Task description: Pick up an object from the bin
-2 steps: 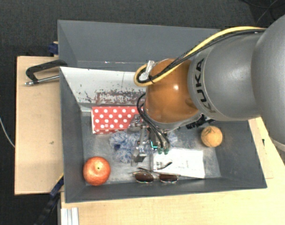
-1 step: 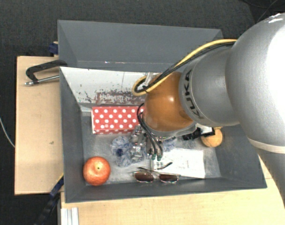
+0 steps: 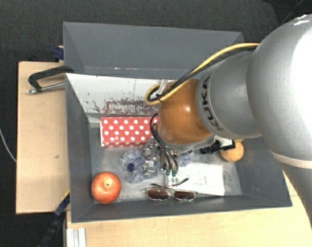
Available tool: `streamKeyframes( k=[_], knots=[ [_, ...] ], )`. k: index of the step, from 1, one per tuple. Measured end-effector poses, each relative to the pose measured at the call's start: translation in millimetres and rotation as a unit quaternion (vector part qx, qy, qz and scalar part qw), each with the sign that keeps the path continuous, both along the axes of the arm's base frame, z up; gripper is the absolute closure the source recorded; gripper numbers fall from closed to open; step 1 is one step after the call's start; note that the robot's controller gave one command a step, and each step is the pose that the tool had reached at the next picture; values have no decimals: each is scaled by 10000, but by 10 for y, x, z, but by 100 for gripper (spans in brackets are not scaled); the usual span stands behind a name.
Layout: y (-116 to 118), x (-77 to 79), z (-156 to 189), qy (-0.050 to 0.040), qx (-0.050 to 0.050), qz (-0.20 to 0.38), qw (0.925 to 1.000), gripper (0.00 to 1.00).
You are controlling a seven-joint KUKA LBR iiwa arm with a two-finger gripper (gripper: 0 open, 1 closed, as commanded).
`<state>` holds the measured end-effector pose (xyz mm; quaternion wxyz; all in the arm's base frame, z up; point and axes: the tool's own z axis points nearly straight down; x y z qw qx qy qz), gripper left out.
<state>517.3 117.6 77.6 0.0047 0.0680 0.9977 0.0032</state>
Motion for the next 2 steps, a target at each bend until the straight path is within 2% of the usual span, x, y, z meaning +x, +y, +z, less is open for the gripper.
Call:
streamKeyframes(
  k=[1, 2],
  knots=[
    [-6, -15, 57, 15, -4, 21, 10000, 100],
    [-296, 541, 942, 20, -30, 1760, 9844, 100]
  ],
)
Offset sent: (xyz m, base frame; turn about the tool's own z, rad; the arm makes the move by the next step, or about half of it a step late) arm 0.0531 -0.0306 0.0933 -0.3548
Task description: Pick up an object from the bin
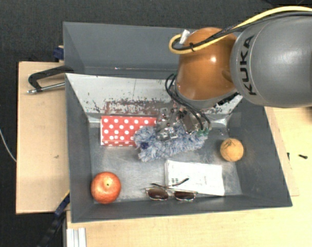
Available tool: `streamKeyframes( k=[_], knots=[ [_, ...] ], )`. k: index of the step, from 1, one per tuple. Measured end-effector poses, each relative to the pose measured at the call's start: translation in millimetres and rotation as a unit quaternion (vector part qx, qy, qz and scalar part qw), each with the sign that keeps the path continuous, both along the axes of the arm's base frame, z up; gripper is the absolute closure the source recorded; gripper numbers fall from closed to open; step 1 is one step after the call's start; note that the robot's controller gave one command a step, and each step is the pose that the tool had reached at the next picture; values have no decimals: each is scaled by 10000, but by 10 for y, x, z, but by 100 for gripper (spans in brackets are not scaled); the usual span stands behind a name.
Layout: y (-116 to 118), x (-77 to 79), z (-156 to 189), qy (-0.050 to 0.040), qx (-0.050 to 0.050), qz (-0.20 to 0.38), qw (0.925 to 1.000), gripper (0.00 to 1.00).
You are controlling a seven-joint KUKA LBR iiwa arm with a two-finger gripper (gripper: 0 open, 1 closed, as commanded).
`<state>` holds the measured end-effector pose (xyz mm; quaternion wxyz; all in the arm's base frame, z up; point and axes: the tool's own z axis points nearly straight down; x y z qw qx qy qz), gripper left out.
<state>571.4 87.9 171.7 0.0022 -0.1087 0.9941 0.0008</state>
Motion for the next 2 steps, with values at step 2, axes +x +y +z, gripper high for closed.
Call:
streamKeyframes(
  k=[2],
  knots=[
    [-43, 14, 427, -8, -2, 5, 10000, 100]
  ],
)
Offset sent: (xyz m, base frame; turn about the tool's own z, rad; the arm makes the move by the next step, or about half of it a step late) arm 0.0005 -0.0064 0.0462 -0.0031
